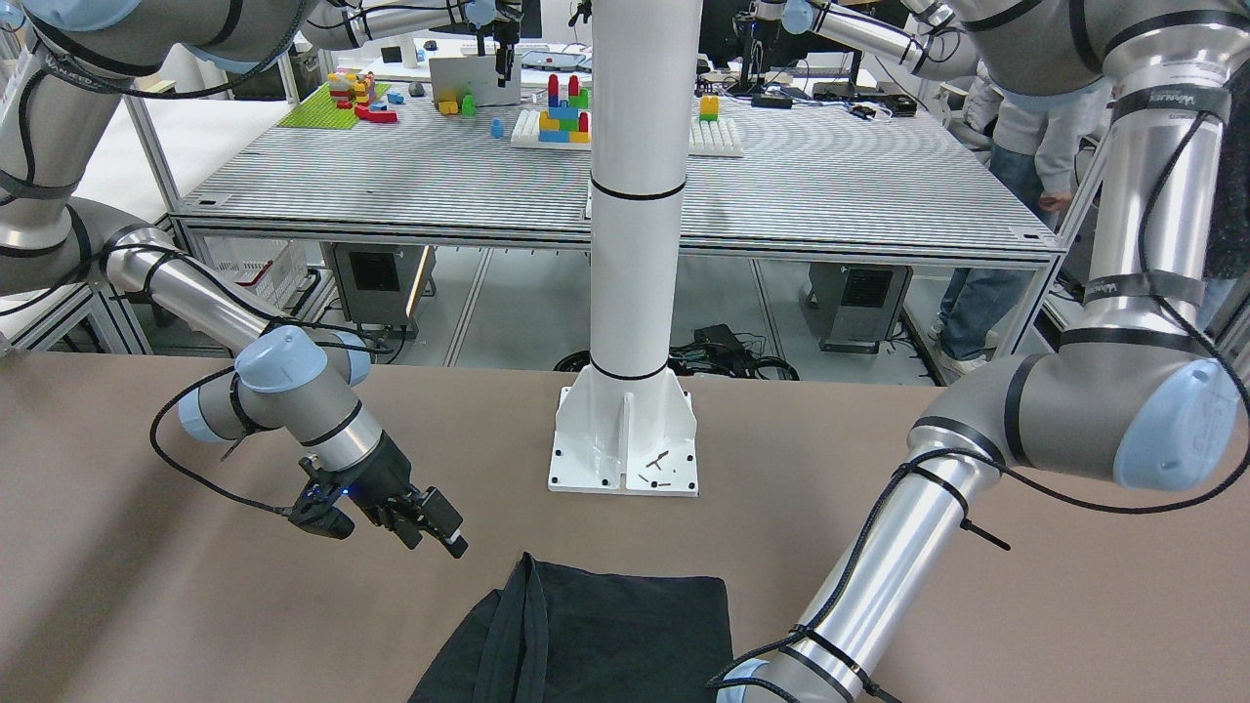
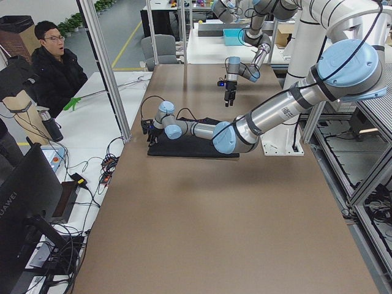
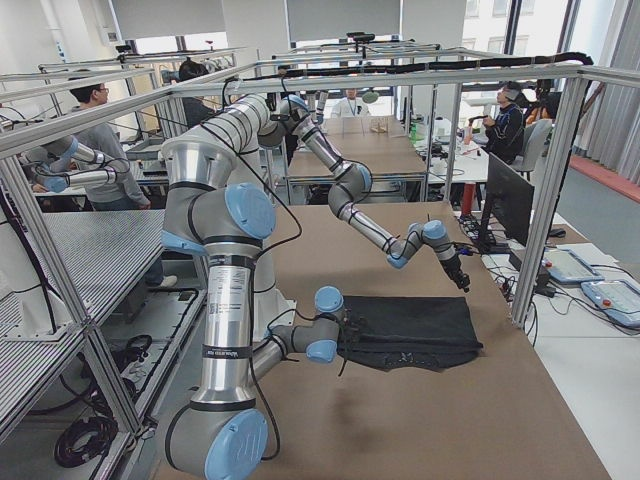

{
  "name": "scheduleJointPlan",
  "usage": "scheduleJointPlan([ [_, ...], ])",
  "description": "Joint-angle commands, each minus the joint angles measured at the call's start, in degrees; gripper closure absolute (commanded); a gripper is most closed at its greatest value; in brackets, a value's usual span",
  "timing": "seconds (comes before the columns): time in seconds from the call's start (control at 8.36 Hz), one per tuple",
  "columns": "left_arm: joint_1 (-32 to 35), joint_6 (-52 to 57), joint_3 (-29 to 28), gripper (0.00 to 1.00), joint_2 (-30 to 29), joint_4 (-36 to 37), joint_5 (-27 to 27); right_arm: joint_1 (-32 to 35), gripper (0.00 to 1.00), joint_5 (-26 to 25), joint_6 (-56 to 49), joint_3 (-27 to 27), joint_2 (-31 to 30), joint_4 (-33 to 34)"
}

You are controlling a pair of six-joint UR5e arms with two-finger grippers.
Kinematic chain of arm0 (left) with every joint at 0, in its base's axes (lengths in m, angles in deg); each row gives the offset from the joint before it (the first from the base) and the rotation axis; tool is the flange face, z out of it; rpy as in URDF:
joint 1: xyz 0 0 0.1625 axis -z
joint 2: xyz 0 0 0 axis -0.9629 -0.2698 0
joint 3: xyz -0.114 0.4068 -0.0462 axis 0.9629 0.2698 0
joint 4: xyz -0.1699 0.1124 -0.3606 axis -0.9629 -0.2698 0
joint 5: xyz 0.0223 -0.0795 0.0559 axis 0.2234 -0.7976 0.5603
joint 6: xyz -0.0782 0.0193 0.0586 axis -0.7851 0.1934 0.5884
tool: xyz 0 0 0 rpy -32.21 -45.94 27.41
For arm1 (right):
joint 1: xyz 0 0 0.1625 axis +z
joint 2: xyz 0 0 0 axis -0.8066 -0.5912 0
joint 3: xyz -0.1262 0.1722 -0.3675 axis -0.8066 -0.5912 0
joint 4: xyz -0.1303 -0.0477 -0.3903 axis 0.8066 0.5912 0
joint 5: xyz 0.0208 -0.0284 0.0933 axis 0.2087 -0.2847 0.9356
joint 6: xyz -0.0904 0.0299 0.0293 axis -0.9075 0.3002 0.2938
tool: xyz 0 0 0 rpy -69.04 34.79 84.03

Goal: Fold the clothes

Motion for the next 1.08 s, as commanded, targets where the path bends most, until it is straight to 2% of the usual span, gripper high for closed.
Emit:
scheduleJointPlan([
  [0.0, 0.18, 2.27, 8.92, 0.06, 6.38, -0.06, 0.22, -0.25, 0.05, -3.50, -7.01, -0.42, 5.58, 4.66],
  [0.12, 0.53, 2.27, 14.29, 0.06, 9.91, 0.03, -0.56, -0.42, 0.05, -4.72, -8.71, -0.42, 9.36, 11.30],
  [0.36, 0.62, 2.53, 16.89, 0.06, 11.79, 0.20, -0.66, -2.69, 0.05, -7.09, -35.56, -1.39, 17.01, 27.72],
  [0.48, 0.71, 3.40, 16.98, 0.06, 12.05, 0.20, -0.83, -4.62, 0.05, -11.02, -42.59, -1.65, 20.00, 33.11],
  [0.6, 0.62, 5.76, 18.72, 0.06, 14.23, 0.11, -0.92, -5.51, 0.05, -13.49, -47.96, -2.26, 21.43, 36.30],
  [0.72, 0.62, 8.30, 23.26, 0.06, 18.60, 0.29, -1.97, -6.13, 0.05, -16.13, -52.63, -4.27, 22.92, 39.20],
  [0.84, 0.62, 8.59, 25.91, 0.06, 20.30, 0.55, -2.67, -8.92, 0.06, -21.20, -56.24, -7.07, 25.28, 42.71],
  [0.96, 0.45, 8.42, 25.94, 0.06, 20.40, 0.55, -2.68, -11.38, 0.08, -24.65, -56.54, -8.32, 26.70, 45.18],
])
